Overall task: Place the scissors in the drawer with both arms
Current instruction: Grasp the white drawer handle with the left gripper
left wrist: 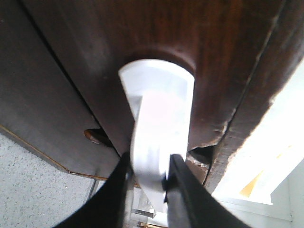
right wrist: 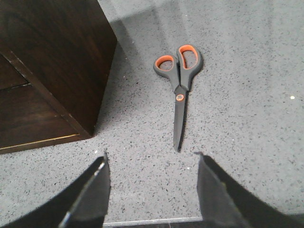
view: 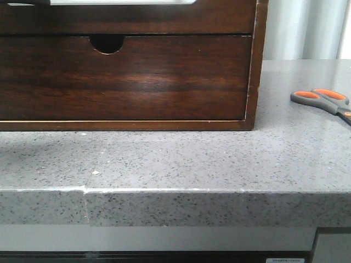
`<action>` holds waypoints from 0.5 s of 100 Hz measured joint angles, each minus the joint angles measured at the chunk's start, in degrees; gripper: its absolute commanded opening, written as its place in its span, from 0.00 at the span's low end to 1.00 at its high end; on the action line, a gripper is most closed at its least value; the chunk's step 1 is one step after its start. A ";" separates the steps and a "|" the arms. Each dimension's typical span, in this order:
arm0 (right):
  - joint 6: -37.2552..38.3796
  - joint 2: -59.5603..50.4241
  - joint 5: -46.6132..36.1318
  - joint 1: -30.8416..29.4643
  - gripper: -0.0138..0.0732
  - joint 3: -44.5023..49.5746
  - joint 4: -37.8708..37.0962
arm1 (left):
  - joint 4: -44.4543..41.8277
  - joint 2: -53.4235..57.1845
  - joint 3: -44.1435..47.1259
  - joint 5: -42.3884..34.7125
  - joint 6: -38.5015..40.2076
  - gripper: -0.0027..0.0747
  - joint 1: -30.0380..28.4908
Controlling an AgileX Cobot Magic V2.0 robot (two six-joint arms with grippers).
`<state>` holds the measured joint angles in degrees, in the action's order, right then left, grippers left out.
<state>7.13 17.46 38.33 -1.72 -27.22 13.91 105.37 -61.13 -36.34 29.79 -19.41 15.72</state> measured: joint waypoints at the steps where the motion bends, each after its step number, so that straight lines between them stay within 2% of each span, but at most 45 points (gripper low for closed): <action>1: 0.00 0.00 0.00 0.12 0.58 0.00 0.00 | 0.00 0.00 0.00 0.00 0.00 0.01 0.00; 50: 0.00 0.00 0.22 2.27 0.58 0.00 0.10 | -1.13 0.07 0.00 0.95 0.43 0.01 0.00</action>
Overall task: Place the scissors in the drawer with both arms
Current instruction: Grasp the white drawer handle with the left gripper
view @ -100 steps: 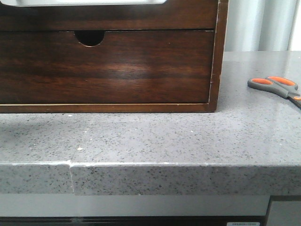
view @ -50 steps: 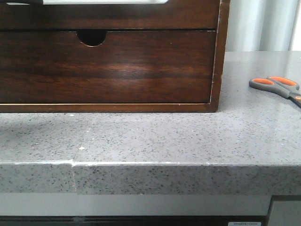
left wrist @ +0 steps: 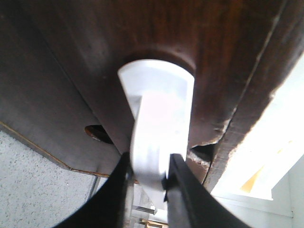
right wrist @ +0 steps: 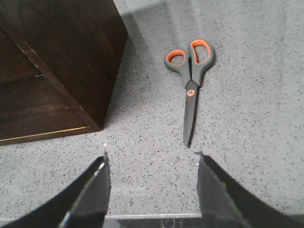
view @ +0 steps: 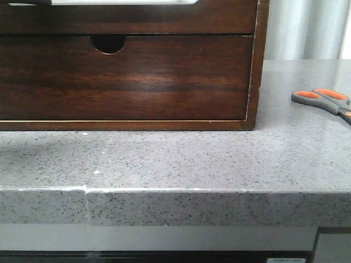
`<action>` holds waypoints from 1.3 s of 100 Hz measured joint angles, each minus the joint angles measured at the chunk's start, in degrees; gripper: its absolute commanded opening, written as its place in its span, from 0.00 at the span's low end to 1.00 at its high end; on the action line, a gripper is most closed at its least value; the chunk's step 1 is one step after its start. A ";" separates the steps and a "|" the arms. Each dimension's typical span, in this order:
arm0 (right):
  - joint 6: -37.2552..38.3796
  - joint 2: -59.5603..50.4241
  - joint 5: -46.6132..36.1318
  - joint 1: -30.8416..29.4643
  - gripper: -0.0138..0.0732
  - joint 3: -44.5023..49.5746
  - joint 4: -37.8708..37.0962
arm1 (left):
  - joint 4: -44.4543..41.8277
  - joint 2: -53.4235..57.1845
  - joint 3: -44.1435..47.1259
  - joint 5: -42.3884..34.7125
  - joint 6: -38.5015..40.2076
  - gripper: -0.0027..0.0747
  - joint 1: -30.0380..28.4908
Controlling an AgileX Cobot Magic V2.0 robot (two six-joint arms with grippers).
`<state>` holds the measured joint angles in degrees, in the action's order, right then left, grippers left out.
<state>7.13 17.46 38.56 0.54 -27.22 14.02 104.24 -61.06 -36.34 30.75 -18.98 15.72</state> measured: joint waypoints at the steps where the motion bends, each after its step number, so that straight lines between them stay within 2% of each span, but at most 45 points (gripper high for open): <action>1: 0.00 0.00 0.00 0.00 0.58 0.00 0.00 | -0.07 0.01 0.00 0.10 0.06 0.01 0.00; 52: -0.03 0.00 0.00 0.00 0.58 0.00 0.00 | -1.27 8.99 6.44 1.87 0.80 0.01 0.00; 85: -0.03 0.00 0.00 0.00 0.58 0.00 0.00 | -2.94 15.17 8.18 0.42 2.48 0.01 0.00; 130: -0.03 0.00 0.13 2.42 0.58 0.00 0.00 | -12.16 20.35 8.88 -0.54 11.38 0.01 0.00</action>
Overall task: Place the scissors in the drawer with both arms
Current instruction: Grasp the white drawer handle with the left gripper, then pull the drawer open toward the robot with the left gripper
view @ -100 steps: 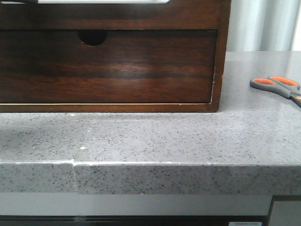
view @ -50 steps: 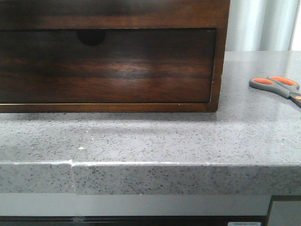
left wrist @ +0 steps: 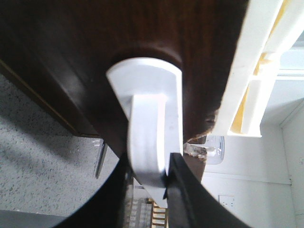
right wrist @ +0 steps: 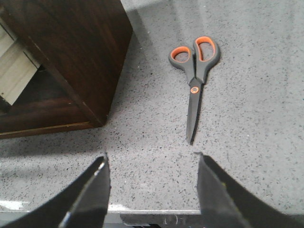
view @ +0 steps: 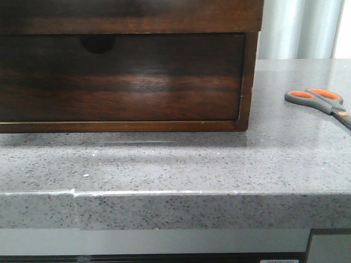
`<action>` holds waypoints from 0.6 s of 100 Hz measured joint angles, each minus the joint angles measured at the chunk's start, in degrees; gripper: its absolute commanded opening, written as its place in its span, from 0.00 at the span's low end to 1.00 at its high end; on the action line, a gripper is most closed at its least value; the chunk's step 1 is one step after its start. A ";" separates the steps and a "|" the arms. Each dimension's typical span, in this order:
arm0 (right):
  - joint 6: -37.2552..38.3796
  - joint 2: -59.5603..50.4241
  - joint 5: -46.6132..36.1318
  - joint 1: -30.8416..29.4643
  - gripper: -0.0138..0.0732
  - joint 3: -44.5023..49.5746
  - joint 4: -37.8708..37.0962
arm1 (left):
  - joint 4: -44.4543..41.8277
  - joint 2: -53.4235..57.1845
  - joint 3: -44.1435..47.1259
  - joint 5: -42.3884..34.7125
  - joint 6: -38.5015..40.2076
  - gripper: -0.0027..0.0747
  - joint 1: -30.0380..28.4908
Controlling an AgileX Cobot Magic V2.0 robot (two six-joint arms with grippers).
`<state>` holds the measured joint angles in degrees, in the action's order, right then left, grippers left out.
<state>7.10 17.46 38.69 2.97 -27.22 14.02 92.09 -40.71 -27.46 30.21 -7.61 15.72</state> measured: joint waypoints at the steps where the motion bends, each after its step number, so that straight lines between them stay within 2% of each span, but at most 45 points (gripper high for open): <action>1: 0.00 0.00 0.00 0.00 0.58 0.00 0.00 | -0.46 0.19 0.00 0.00 0.44 0.01 0.00; 28: 0.00 0.00 0.14 0.00 0.58 0.00 0.00 | -4.66 2.54 0.00 0.39 5.54 0.01 0.00; 60: 0.00 0.00 0.62 0.88 0.58 0.00 0.00 | -18.00 11.36 0.92 0.01 19.71 0.01 0.00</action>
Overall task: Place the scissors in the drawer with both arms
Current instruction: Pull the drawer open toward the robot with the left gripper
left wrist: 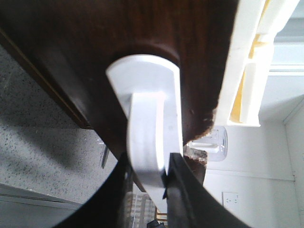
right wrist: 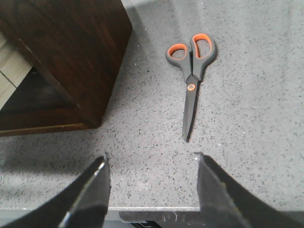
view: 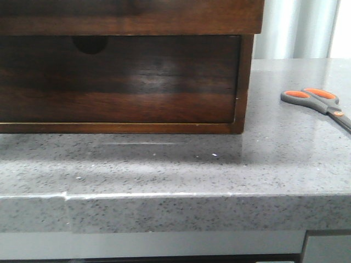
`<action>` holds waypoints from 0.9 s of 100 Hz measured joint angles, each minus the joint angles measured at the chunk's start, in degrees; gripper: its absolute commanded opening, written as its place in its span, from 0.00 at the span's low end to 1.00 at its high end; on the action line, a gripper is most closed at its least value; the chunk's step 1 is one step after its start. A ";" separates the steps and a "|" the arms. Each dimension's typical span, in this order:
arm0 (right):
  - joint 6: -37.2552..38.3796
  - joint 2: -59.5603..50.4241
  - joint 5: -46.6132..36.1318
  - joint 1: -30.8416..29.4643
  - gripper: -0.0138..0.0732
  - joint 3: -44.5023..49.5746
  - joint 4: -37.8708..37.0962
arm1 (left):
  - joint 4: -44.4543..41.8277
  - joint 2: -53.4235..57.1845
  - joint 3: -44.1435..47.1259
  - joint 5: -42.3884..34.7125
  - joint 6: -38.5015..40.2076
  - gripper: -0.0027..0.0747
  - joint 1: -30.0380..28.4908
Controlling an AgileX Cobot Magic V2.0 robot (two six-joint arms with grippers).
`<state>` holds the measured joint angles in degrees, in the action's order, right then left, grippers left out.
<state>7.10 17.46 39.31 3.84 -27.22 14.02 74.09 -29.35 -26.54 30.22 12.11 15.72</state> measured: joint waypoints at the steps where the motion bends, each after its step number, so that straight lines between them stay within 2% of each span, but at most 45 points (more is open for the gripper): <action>1: 0.00 0.00 0.00 0.13 0.58 0.00 0.00 | -0.36 0.18 0.06 0.00 0.18 0.01 0.00; 41: 0.00 2.46 0.11 4.50 0.58 0.00 -0.30 | -8.58 7.29 1.01 0.70 9.00 0.01 -0.20; 65: 0.00 2.72 0.11 4.48 0.58 0.00 -0.43 | -16.86 12.64 1.01 3.57 18.63 0.01 -0.33; 90: 0.00 2.72 0.11 4.63 0.58 0.00 -0.43 | -19.13 14.44 0.57 5.39 21.77 0.01 -0.45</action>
<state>7.10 20.18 39.42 8.47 -27.22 13.59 54.96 -14.91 -25.97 35.61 33.87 15.28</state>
